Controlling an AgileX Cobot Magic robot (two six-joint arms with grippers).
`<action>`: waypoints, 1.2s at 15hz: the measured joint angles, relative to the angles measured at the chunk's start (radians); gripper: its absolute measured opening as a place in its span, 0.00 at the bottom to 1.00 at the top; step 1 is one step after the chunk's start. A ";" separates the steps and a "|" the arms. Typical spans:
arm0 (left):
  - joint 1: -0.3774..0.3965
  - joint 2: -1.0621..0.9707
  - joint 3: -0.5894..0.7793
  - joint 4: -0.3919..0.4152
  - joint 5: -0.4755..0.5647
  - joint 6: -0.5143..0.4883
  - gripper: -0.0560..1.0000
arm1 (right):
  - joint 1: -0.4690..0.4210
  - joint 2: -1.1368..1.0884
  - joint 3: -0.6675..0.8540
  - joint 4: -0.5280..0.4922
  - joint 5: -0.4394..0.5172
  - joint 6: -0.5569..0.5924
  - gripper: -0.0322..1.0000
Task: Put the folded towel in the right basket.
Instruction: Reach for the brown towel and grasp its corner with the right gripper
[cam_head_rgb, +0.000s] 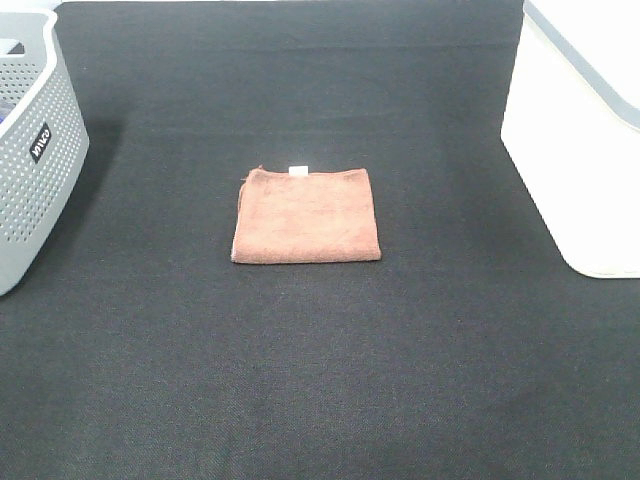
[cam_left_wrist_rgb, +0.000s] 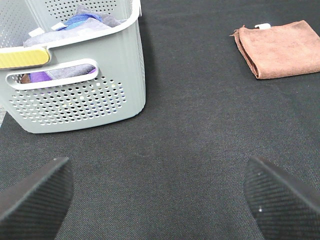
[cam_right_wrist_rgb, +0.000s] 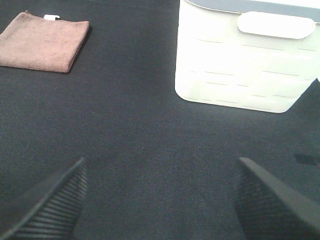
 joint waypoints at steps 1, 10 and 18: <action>0.000 0.000 0.000 0.000 0.000 0.000 0.89 | 0.000 0.000 0.000 0.000 0.000 0.000 0.76; 0.000 0.000 0.000 0.000 0.000 0.000 0.89 | 0.000 0.000 0.000 0.000 0.000 0.000 0.76; 0.000 0.000 0.000 0.000 0.000 0.000 0.89 | 0.000 0.001 -0.001 0.000 -0.011 0.000 0.76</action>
